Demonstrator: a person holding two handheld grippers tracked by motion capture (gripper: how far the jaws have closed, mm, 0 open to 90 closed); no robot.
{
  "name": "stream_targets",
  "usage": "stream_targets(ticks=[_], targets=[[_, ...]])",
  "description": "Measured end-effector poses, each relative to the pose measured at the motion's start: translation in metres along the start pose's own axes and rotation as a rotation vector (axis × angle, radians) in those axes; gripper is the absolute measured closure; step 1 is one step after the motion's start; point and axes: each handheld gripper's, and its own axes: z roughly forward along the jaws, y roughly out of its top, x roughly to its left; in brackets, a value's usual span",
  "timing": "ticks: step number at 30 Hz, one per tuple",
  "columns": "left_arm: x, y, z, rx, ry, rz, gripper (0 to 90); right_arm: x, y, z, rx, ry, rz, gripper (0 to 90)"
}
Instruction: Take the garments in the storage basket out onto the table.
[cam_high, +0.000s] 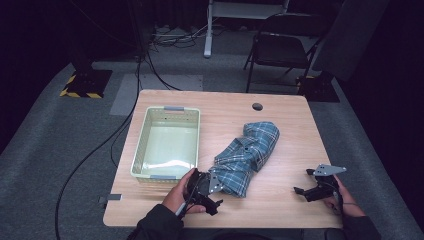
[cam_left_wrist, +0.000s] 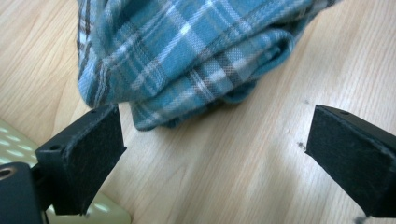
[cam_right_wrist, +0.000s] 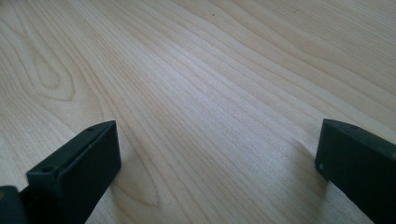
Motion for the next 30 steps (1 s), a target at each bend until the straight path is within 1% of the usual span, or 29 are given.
stream_targets(ticks=[2, 6, 7, 12, 14, 17, 24, 27, 30], targets=[[-0.001, -0.002, -0.002, -0.001, -0.002, 0.007, 3.8, 0.000, 0.000, 0.000, 0.000, 0.000, 0.000, 0.2], [-0.003, -0.006, -0.006, -0.009, -0.011, 0.004, 4.1, 0.000, 0.000, 0.000, 0.000, 0.000, 0.000, 0.1], [-0.003, -0.007, -0.007, -0.005, -0.014, 0.008, 4.5, 0.000, 0.000, 0.000, 0.000, 0.000, 0.000, 0.2], [-0.006, -0.017, -0.007, 0.012, -0.021, 0.002, 4.3, 0.000, 0.000, 0.000, 0.000, 0.000, 0.000, 0.1], [-0.006, -0.021, -0.008, 0.010, -0.022, 0.004, 5.0, 0.000, 0.000, 0.000, 0.000, 0.000, 0.000, 0.2], [-0.006, -0.025, -0.008, 0.010, -0.026, -0.007, 4.8, 0.000, 0.000, 0.000, 0.000, 0.000, 0.000, 0.2], [-0.006, -0.038, -0.008, 0.038, -0.031, -0.013, 5.4, 0.000, 0.000, 0.000, 0.000, 0.001, 0.000, 0.2], [-0.006, -0.044, -0.009, 0.044, -0.039, -0.031, 5.5, 0.000, 0.000, 0.000, 0.000, 0.001, 0.000, 0.2], [-0.004, -0.051, -0.010, 0.054, -0.038, -0.038, 5.4, 0.000, 0.000, 0.000, 0.000, 0.001, 0.000, 0.2]])
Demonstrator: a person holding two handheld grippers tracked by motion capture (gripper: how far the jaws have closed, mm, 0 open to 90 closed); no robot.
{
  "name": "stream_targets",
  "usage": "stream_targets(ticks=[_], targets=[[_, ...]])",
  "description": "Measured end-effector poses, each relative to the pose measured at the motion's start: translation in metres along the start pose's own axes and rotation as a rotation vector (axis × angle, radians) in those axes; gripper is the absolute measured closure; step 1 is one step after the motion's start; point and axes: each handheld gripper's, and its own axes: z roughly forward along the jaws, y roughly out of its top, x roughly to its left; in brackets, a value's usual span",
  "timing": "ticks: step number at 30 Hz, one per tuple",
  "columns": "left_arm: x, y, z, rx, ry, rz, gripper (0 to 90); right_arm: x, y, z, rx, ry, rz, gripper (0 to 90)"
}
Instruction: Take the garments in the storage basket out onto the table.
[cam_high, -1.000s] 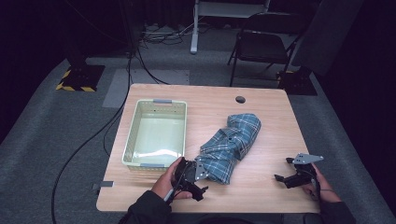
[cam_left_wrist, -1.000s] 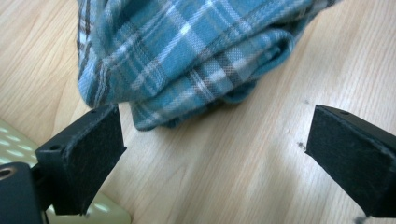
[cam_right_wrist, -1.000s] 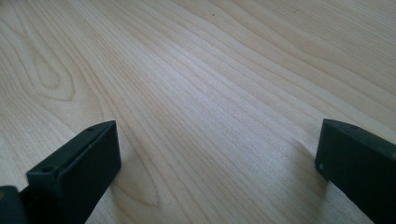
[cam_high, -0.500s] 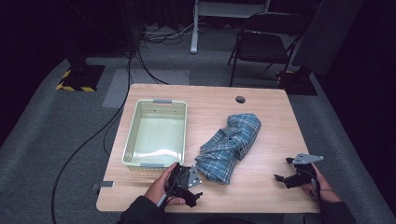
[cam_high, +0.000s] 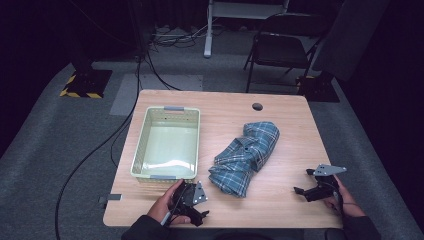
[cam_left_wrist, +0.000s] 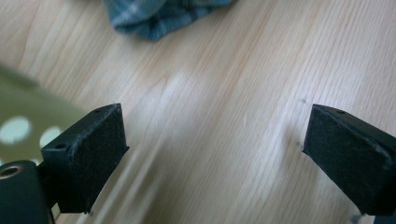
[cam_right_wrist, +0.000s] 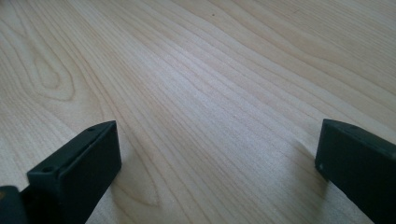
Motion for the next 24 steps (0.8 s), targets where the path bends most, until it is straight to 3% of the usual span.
stream_targets(ticks=[15, 17, 19, 24], targets=[[0.013, -0.032, -0.009, -0.022, -0.021, -0.104, 4.1, 0.000, 0.000, 0.000, -0.001, 0.000, 0.000, 0.2], [0.017, -0.039, -0.010, -0.032, -0.043, -0.142, 3.0, 0.000, 0.000, 0.000, -0.001, 0.000, 0.000, 0.2], [0.021, -0.048, -0.012, -0.047, -0.036, -0.169, 1.0, 0.000, 0.000, 0.000, -0.001, 0.000, 0.000, 0.2], [0.026, -0.060, -0.015, -0.107, -0.019, -0.188, 0.0, 0.000, 0.000, 0.000, 0.000, -0.001, 0.000, 0.2]])
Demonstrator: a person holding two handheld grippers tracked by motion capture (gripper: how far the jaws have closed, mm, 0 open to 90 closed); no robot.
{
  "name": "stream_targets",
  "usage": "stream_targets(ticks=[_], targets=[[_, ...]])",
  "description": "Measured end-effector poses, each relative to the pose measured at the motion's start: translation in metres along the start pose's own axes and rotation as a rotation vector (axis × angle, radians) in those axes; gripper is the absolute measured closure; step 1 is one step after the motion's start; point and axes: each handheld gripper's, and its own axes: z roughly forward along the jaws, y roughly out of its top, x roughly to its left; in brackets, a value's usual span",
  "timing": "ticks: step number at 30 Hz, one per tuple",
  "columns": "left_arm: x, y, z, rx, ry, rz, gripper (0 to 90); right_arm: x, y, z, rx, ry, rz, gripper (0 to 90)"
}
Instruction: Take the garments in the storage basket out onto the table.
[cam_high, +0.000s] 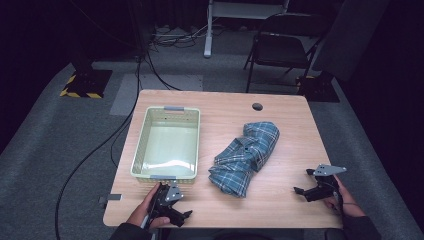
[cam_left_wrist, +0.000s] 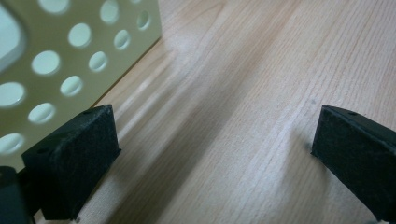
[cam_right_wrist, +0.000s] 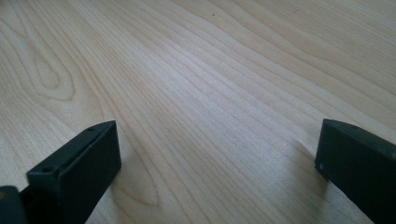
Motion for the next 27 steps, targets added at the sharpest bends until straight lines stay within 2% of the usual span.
stream_targets(ticks=[5, 27], targets=[[0.0011, -0.0016, -0.0012, -0.002, 0.009, -0.013, 0.0, 0.0000, 0.0000, 0.0000, 0.000, -0.001, 0.000, 0.2], [0.0011, -0.0015, -0.0011, -0.002, 0.017, -0.022, 0.0, 0.0000, 0.0000, 0.0000, 0.000, 0.000, 0.000, 0.2]])
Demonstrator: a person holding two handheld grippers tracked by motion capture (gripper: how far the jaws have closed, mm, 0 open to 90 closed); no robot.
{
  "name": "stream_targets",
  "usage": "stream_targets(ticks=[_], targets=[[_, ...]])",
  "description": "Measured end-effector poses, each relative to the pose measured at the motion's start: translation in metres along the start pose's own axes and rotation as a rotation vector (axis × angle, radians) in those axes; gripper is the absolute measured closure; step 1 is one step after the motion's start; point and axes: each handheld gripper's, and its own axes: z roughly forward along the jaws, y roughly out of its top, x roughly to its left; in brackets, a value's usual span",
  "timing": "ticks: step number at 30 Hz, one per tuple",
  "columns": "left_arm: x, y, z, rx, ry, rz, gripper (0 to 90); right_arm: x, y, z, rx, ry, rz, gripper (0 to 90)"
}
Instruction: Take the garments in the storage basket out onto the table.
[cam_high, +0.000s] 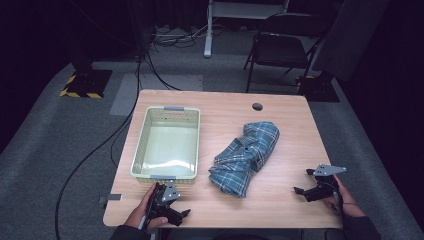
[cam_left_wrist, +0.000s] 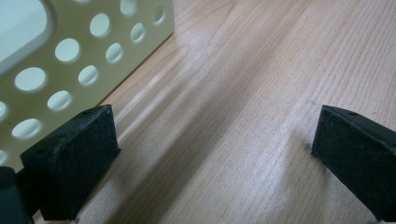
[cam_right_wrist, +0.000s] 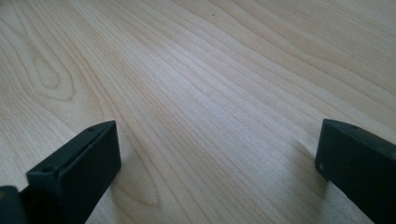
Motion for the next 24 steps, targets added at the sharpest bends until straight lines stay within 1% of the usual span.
stream_targets(ticks=[24], targets=[[0.0004, 0.0003, 0.0002, 0.000, 0.006, -0.006, 0.0, -0.0001, 0.0000, 0.0000, 0.000, 0.000, 0.000, 0.1]])
